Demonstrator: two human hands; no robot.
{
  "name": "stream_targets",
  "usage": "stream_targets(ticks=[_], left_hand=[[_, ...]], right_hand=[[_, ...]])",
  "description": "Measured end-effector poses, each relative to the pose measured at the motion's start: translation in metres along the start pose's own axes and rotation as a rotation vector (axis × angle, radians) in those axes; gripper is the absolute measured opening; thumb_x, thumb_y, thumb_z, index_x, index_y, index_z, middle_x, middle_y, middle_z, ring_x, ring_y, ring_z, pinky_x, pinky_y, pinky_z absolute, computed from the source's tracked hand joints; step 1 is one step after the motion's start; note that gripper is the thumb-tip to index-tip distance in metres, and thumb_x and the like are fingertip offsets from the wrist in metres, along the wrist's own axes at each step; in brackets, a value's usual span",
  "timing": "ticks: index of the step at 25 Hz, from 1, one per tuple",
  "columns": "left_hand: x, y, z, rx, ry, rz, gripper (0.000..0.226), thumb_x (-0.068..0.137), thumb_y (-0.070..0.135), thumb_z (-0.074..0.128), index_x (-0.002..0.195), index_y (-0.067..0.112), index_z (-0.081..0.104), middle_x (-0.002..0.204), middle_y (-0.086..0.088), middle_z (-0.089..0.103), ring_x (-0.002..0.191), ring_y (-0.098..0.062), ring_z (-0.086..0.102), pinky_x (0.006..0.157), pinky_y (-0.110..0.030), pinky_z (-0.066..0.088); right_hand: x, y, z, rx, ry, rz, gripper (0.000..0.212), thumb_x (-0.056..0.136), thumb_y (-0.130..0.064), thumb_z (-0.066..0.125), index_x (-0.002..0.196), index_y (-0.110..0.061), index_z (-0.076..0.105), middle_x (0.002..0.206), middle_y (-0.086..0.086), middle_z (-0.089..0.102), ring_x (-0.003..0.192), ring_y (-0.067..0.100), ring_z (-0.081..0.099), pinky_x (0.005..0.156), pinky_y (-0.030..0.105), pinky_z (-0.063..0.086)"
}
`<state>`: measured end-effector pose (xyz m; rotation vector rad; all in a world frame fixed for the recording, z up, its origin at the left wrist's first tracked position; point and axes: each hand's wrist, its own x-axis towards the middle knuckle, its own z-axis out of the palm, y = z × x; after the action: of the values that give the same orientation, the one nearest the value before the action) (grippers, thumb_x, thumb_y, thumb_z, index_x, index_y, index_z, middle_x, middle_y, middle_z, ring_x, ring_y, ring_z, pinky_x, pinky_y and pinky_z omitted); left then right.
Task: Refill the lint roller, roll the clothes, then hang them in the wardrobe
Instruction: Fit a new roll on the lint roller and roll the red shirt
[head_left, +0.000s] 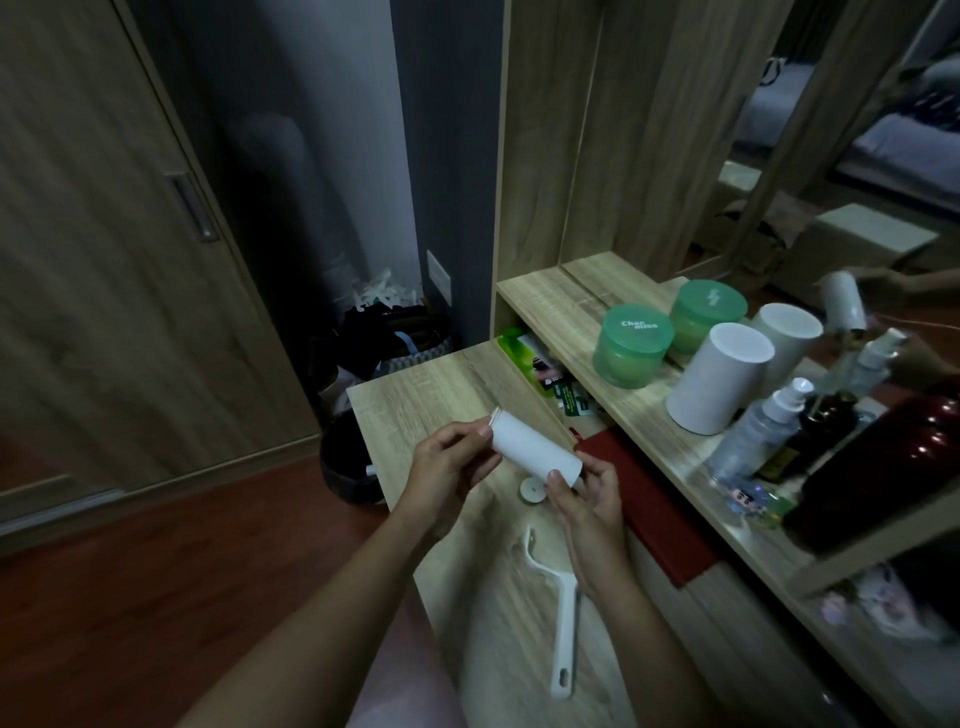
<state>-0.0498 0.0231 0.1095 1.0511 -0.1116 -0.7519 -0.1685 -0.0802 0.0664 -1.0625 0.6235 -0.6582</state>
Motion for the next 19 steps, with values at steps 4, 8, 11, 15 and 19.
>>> stream_targets(ticks=[4, 8, 11, 15, 19], left_hand=[[0.003, -0.002, 0.002, 0.005, 0.011, -0.006, 0.014, 0.088, -0.001, 0.056, 0.077, 0.001, 0.065, 0.114, -0.008, 0.064, 0.107, -0.022, 0.062, 0.072, -0.022, 0.057], [0.007, -0.007, 0.002, 0.085, -0.021, 0.039, 0.016, 0.089, 0.009, 0.059, 0.075, 0.004, 0.06, 0.1, -0.012, 0.064, 0.101, -0.024, 0.061, 0.075, -0.024, 0.055], [0.01, -0.014, 0.0, 0.308, -0.055, 0.099, 0.015, 0.086, 0.015, 0.066, 0.084, 0.009, 0.052, 0.097, -0.013, 0.065, 0.093, -0.022, 0.062, 0.081, -0.033, 0.053], [0.018, -0.018, 0.002, 0.173, 0.034, 0.111, 0.014, 0.088, 0.012, 0.062, 0.087, 0.011, 0.049, 0.103, -0.015, 0.063, 0.098, -0.022, 0.065, 0.077, -0.028, 0.055], [0.029, -0.018, -0.008, 0.037, 0.157, 0.11, 0.01, 0.091, 0.01, 0.058, 0.088, 0.01, 0.048, 0.102, -0.018, 0.063, 0.103, -0.026, 0.064, 0.078, -0.027, 0.057]], right_hand=[[0.002, -0.006, -0.005, -0.013, -0.007, -0.012, 0.051, 0.059, -0.036, 0.084, 0.097, -0.023, 0.051, 0.098, -0.002, 0.069, 0.088, 0.008, 0.068, 0.074, 0.022, 0.054], [0.003, -0.01, -0.007, -0.101, -0.006, -0.046, 0.029, 0.082, 0.0, 0.064, 0.097, -0.02, 0.049, 0.103, -0.001, 0.061, 0.088, 0.007, 0.064, 0.072, 0.019, 0.053], [0.005, -0.015, -0.003, -0.139, -0.031, -0.077, 0.032, 0.08, 0.003, 0.066, 0.096, -0.018, 0.048, 0.106, -0.003, 0.058, 0.089, 0.007, 0.064, 0.064, 0.014, 0.052], [0.011, -0.016, -0.005, -0.071, -0.159, -0.043, 0.046, 0.08, 0.003, 0.065, 0.116, -0.017, 0.045, 0.119, -0.003, 0.056, 0.098, 0.007, 0.066, 0.071, 0.019, 0.054], [0.045, 0.019, -0.015, -0.33, -0.121, 0.063, 0.05, 0.084, -0.002, 0.058, 0.123, -0.03, 0.046, 0.125, -0.006, 0.057, 0.113, 0.016, 0.058, 0.089, 0.03, 0.048]])
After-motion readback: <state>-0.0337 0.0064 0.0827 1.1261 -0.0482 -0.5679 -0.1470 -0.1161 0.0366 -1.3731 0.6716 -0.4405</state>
